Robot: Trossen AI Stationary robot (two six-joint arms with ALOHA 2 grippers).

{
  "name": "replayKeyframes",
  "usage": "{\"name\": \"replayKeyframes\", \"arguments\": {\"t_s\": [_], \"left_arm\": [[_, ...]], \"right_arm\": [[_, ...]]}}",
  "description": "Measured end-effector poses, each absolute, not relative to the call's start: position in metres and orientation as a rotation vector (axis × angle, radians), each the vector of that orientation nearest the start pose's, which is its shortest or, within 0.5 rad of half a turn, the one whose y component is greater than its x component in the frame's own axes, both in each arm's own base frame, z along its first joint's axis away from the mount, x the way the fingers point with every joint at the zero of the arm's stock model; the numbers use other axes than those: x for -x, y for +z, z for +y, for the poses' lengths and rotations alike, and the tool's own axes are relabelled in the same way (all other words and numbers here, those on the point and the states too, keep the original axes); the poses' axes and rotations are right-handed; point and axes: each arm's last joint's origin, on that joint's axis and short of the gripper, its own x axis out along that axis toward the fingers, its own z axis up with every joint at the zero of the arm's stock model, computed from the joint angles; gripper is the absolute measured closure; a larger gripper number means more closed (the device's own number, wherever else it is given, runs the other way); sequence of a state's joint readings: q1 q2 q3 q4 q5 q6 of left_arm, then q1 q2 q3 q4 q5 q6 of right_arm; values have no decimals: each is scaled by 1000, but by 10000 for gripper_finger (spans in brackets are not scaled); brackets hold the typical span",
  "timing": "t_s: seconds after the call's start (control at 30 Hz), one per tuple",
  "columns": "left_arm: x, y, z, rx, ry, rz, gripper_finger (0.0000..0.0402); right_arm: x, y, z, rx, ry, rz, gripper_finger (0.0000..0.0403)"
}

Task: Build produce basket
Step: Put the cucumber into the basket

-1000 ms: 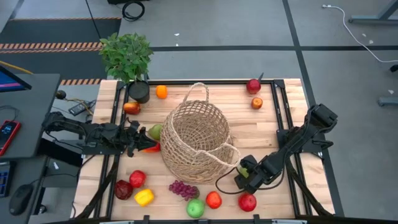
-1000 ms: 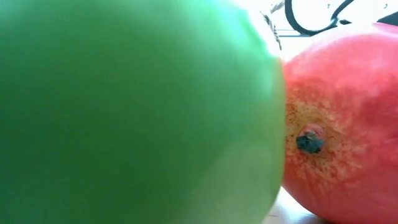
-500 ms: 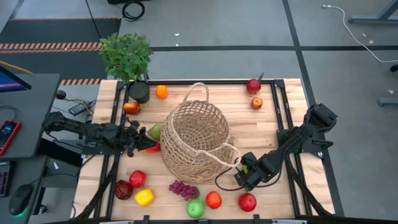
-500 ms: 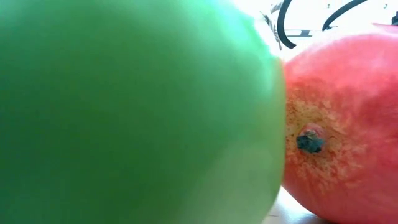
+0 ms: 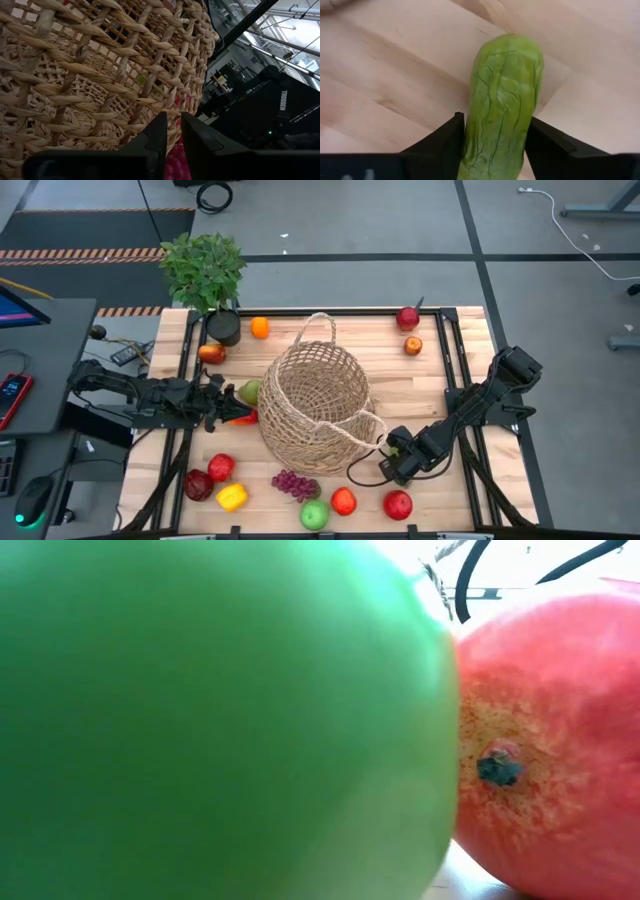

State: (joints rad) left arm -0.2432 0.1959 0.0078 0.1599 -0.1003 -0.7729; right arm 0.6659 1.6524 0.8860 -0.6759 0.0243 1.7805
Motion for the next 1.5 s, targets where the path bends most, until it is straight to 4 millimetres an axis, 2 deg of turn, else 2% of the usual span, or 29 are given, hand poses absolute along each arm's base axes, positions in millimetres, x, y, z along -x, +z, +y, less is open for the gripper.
{"name": "replayKeyframes", "arguments": {"t_s": [0.3,0.57,0.73,0.87,1.0,1.1,1.3,1.5], "left_arm": [[-107,165,-24,767,-125,82,340],[-107,165,-24,767,-125,82,343],[-107,165,-24,766,-125,82,341],[-107,165,-24,767,-125,82,339],[-107,165,-24,767,-125,82,343],[-107,165,-24,766,-125,82,345],[-107,165,-24,767,-125,82,343],[-107,165,-24,767,-125,82,342]], "right_arm": [[-208,147,163,-878,-763,1387,232],[-198,164,149,-786,-750,1442,233],[-187,180,133,-670,-760,1467,233],[-179,192,121,-499,-687,1449,233],[-171,203,108,-313,-584,1517,233],[-163,211,95,-194,-586,1564,233],[-150,229,70,-41,-677,1480,233],[-142,245,50,29,-665,1384,233]]}}
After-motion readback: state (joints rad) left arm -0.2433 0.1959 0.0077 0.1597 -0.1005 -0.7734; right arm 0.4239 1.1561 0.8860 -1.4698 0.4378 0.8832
